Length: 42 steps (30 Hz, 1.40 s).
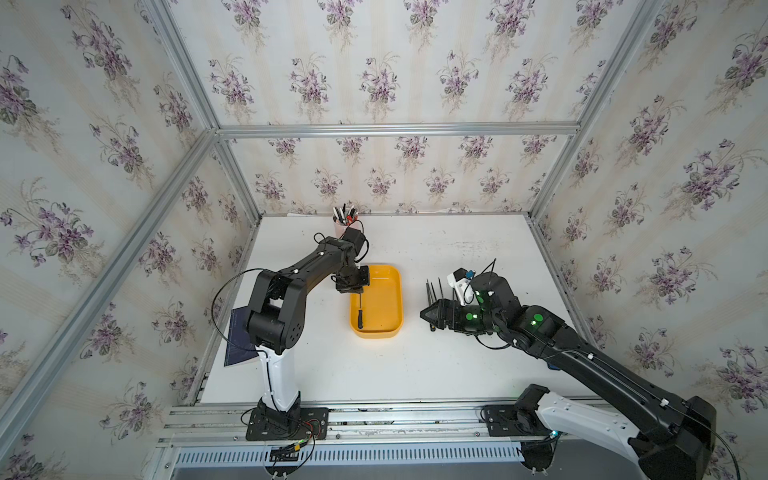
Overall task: Put the file tool into the storage box
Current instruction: Place the file tool in the storage box.
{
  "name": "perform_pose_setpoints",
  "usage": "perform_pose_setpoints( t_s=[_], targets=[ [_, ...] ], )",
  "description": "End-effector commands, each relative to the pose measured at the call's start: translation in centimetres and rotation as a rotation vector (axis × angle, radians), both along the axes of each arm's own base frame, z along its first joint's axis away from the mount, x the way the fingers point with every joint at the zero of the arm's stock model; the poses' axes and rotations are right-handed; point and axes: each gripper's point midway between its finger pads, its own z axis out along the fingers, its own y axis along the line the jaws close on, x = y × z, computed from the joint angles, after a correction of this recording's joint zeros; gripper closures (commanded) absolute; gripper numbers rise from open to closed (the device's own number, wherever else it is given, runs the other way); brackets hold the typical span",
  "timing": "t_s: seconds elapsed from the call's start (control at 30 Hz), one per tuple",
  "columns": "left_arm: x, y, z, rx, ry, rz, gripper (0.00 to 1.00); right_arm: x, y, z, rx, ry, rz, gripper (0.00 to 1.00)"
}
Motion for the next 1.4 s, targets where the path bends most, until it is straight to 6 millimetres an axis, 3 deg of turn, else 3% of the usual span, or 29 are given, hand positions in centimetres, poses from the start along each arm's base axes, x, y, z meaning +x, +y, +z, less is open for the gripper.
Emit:
perform_pose_setpoints(
  t_s=[0.0, 0.27, 0.53, 0.87, 1.17, 1.37],
  targets=[
    [0.0, 0.2, -0.6, 0.014, 0.001, 0.008, 1.00, 0.3, 0.1, 0.4, 0.006, -0.015, -0.005, 0.15],
    [-0.2, 0.4, -1.9, 0.026, 0.020, 0.009, 0.99, 0.5, 0.0, 0.0, -0.012, -0.020, -0.013, 0.15],
    [-0.5, 0.5, -2.7, 0.031, 0.030, 0.009, 0.86, 0.6, -0.3, -0.7, -0.030, -0.018, -0.024, 0.15],
    [0.1, 0.4, -2.0, 0.029, 0.006, 0.008, 0.68, 0.6, -0.5, -1.4, -0.037, -0.014, -0.035, 0.15],
    [1.2, -0.2, 1.4, -0.017, -0.055, 0.035, 0.54, 1.5, -1.7, -2.6, -0.109, 0.003, -0.111, 0.15],
    [2.0, -1.4, 6.1, -0.100, -0.124, 0.047, 0.51, 2.8, -6.0, -5.8, -0.307, 0.115, -0.285, 0.18]
  ],
)
